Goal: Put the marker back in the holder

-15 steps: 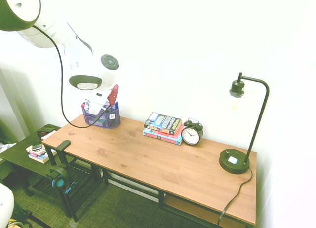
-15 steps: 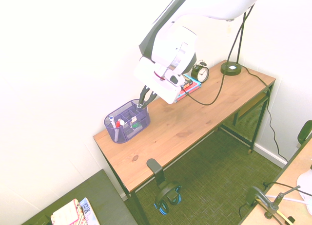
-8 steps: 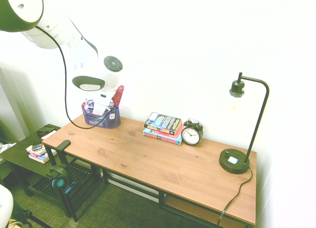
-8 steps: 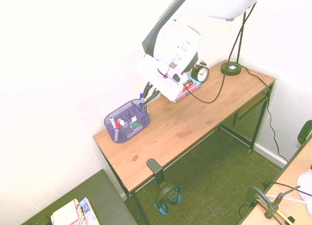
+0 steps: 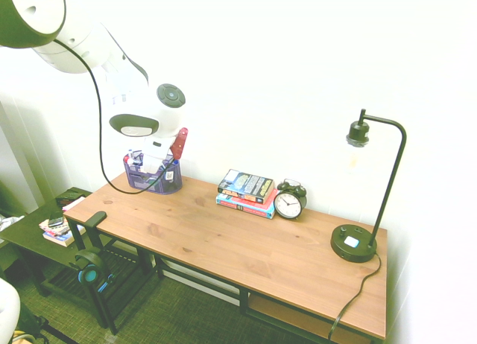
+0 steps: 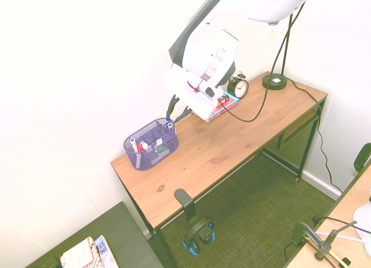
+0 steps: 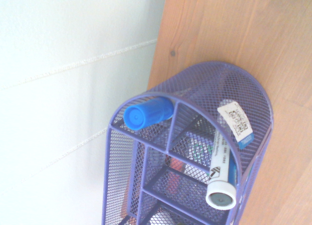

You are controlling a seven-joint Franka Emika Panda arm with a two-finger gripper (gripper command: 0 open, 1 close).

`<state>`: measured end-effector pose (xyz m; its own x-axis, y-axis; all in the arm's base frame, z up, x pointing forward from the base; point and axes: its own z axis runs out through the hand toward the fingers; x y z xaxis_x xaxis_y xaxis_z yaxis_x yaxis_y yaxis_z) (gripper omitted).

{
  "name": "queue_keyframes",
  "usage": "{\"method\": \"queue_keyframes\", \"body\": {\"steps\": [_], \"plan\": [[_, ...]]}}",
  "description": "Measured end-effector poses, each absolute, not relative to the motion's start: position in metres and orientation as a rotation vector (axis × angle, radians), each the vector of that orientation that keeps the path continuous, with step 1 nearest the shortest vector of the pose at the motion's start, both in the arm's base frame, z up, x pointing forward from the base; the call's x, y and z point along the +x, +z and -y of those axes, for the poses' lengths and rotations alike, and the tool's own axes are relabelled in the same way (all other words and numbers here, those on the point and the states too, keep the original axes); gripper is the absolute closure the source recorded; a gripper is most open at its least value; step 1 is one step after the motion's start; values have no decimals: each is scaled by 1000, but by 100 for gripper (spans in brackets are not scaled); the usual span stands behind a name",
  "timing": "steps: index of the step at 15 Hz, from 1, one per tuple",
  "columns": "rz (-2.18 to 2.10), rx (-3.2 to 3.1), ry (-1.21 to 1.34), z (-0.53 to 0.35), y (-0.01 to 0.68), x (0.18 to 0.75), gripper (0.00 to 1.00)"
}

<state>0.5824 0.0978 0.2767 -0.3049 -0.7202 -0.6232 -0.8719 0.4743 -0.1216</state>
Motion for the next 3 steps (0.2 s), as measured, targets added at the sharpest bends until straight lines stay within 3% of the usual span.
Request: {"method": "queue_keyframes", "body": {"steps": [3], "plan": [[-2073, -1340, 255, -97, 292, 590, 0]]}}
